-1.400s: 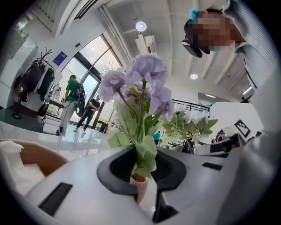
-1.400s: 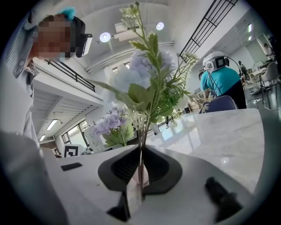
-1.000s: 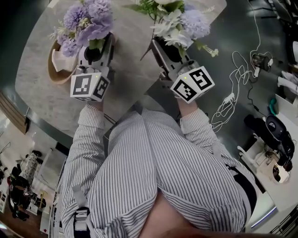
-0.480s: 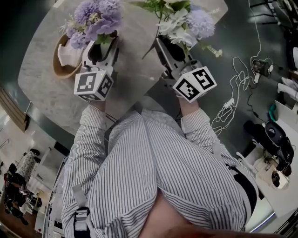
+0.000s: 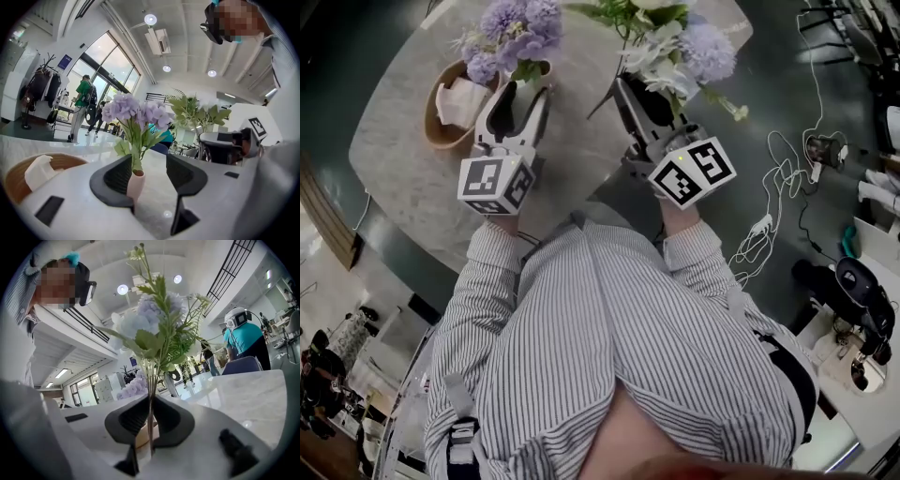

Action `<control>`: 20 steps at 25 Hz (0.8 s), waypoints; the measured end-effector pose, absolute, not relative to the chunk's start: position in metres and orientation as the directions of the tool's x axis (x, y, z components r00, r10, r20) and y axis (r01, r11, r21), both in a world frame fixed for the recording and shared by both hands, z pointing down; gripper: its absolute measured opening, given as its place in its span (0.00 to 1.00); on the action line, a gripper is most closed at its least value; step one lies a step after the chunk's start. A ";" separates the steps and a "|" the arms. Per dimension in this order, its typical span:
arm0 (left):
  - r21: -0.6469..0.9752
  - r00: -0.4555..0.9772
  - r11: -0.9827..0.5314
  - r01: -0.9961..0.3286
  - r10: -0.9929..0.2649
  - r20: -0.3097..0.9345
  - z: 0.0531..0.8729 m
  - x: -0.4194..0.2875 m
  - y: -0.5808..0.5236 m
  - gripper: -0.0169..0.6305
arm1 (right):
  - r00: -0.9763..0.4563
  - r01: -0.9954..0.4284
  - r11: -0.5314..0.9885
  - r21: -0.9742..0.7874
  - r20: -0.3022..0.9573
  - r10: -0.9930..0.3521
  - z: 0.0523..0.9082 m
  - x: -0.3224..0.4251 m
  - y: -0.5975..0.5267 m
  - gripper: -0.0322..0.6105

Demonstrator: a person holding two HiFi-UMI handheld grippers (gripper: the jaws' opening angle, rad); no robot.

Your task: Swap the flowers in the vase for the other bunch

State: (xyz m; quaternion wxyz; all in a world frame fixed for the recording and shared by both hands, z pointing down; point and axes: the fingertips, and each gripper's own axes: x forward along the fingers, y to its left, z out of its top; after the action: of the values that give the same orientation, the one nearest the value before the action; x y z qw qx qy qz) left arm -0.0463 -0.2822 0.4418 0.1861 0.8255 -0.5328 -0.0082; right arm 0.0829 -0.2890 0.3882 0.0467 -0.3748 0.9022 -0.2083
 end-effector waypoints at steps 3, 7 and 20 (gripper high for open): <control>0.300 0.433 -0.374 -0.877 -0.888 0.158 0.426 -0.045 -0.271 0.36 | -0.726 -0.645 0.652 -0.399 0.051 -0.686 0.376 0.076 -0.282 0.11; 0.289 0.432 -0.386 -0.876 -0.894 0.116 0.406 -0.056 -0.242 0.36 | -0.746 -0.624 0.688 -0.371 0.019 -0.666 0.356 0.056 -0.255 0.11; 0.256 0.464 -0.437 -0.862 -0.884 0.053 0.378 -0.068 -0.196 0.21 | -0.785 -0.592 0.743 -0.314 0.016 -0.619 0.346 0.011 -0.207 0.11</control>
State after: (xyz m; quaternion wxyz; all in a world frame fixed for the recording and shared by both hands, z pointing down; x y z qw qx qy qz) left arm -0.0681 -0.1962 0.3780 0.1243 0.8464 -0.5159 -0.0445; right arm 0.0110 -0.2073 0.3461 0.0446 -0.3245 0.9324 -0.1529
